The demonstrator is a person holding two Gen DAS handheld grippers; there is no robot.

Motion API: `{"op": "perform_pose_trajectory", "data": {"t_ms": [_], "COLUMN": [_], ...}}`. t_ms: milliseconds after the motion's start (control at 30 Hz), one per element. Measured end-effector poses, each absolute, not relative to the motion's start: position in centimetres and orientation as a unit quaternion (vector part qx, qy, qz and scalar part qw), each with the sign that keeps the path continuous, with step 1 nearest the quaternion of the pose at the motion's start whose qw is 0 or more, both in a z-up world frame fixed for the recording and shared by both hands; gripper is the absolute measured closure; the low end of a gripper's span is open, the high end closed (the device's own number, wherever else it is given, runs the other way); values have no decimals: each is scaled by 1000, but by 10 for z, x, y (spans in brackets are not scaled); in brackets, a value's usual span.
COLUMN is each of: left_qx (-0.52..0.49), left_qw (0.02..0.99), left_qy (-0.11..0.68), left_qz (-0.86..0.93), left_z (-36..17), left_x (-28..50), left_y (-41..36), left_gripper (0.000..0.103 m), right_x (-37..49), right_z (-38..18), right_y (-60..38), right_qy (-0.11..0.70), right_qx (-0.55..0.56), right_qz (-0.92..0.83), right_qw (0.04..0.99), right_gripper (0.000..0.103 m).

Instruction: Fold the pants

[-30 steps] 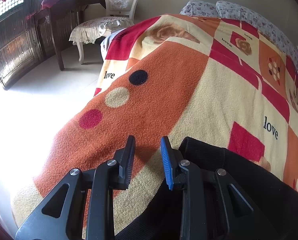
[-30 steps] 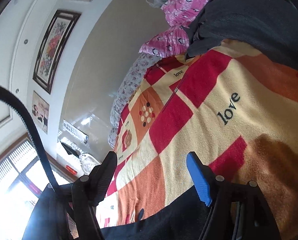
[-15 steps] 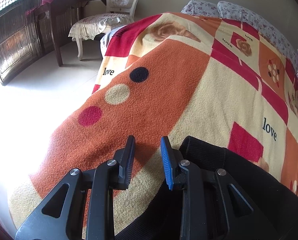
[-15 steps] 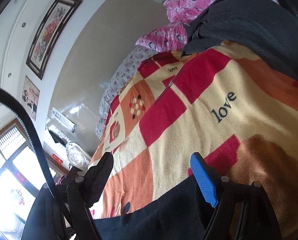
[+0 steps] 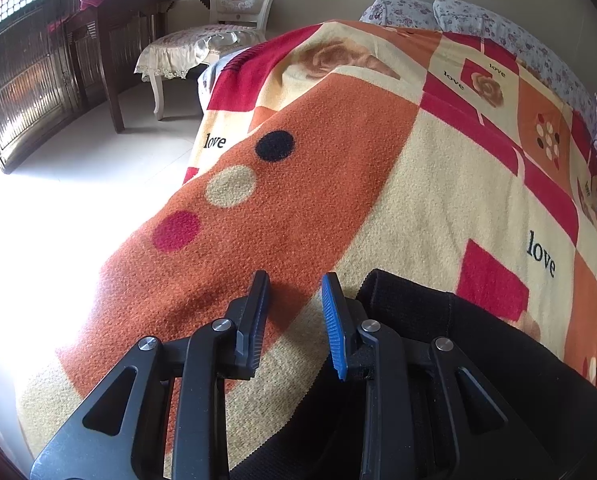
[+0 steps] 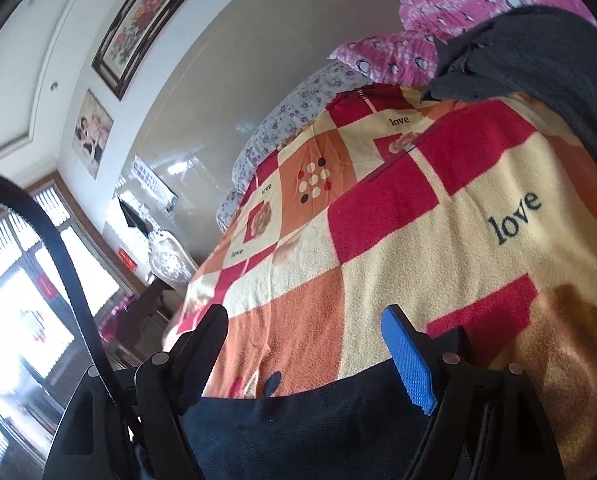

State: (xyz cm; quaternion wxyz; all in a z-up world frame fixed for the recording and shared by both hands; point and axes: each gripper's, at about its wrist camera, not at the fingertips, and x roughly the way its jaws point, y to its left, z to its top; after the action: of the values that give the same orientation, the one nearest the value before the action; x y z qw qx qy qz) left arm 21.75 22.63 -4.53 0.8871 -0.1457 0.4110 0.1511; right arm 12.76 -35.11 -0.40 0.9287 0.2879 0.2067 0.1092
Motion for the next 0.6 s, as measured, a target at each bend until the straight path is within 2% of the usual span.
{"op": "perform_pose_trajectory", "data": {"t_ms": [133, 500, 600], "left_qx": [-151, -184, -183], "left_qw": [888, 891, 893], "left_qy": [409, 400, 400], "left_qz": [144, 107, 98], "left_z": [-45, -42, -42], "left_x": [217, 213, 213], "left_y": [228, 234, 233], "left_gripper": [78, 78, 78], "right_x": [137, 128, 131], "right_z": [1, 10, 4], "right_y": [-327, -322, -319], "right_qy": [238, 228, 251], "right_qx": [205, 142, 138], "right_qz": [61, 28, 46], "right_qw": [947, 963, 957], "right_gripper": [25, 25, 25]}}
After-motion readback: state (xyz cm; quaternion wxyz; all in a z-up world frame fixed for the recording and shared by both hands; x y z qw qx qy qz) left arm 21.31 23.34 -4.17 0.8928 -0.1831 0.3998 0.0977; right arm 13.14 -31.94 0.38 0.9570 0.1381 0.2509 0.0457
